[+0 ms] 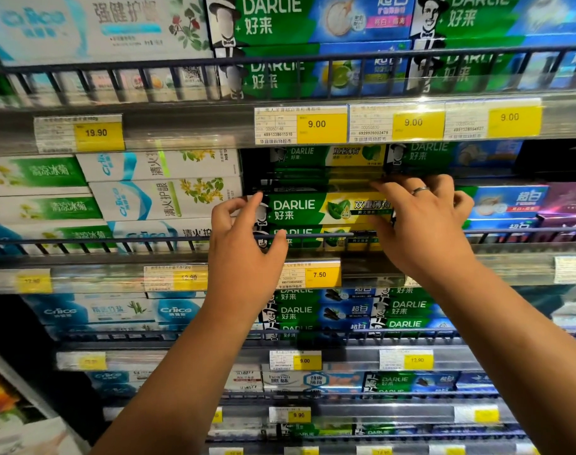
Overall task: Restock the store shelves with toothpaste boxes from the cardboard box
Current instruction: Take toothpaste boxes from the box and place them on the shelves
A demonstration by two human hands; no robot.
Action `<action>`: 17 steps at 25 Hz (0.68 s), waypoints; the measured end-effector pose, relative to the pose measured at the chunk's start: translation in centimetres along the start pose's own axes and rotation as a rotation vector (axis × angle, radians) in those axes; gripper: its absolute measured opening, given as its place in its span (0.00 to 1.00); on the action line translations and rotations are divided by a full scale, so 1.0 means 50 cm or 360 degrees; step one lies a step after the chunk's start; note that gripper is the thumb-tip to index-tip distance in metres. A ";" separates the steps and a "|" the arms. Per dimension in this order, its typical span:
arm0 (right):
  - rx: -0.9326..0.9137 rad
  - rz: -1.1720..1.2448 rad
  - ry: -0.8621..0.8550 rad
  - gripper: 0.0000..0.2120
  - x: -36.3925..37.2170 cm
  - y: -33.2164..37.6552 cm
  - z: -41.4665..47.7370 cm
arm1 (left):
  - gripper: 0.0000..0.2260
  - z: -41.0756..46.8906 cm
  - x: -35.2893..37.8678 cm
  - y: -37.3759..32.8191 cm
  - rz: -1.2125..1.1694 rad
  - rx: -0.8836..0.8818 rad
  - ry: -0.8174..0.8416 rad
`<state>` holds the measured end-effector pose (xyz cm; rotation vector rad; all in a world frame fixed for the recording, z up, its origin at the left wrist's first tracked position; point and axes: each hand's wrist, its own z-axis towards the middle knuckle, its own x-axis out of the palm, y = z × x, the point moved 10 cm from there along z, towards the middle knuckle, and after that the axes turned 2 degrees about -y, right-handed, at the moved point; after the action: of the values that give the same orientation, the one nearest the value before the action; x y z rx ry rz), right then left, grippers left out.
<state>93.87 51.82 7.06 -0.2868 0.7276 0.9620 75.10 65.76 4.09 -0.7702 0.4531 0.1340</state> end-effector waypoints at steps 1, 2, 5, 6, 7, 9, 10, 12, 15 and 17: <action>-0.0003 -0.0001 0.0007 0.22 0.001 -0.001 -0.001 | 0.27 0.000 0.001 0.001 0.0000 0.0011 0.0012; -0.0004 0.0000 0.0017 0.22 0.002 -0.002 -0.002 | 0.27 0.001 0.002 0.002 -0.0009 0.0012 0.0028; 0.0004 0.0012 0.0048 0.23 0.006 -0.005 -0.004 | 0.26 0.002 0.002 0.008 -0.0025 -0.0016 0.0062; 0.0005 0.0015 0.0055 0.23 0.006 -0.004 -0.005 | 0.25 0.002 0.000 0.008 -0.0005 -0.0019 0.0052; 0.0002 0.0026 0.0056 0.23 0.005 -0.003 -0.005 | 0.24 0.003 -0.007 0.007 0.0033 -0.0003 0.0020; -0.0013 0.0053 0.0057 0.25 -0.002 -0.001 -0.003 | 0.22 0.010 -0.027 -0.015 0.0157 0.0146 -0.0065; -0.0032 0.0064 0.0063 0.26 -0.006 0.001 -0.001 | 0.21 0.016 -0.035 -0.035 0.0235 0.0279 -0.0075; -0.0100 0.0096 0.0052 0.27 -0.020 0.006 0.004 | 0.20 0.034 -0.035 -0.080 0.0417 0.0579 -0.0004; -0.0199 0.0079 0.0088 0.26 -0.032 0.012 0.010 | 0.23 0.068 -0.003 -0.128 0.0771 0.0782 0.0300; -0.0232 0.0021 0.0202 0.27 -0.024 0.018 0.015 | 0.28 0.089 0.031 -0.134 0.1067 0.0783 0.0547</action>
<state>93.02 51.92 8.51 -0.4747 0.7767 1.0180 79.92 64.01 10.49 -0.1292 1.0192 0.4984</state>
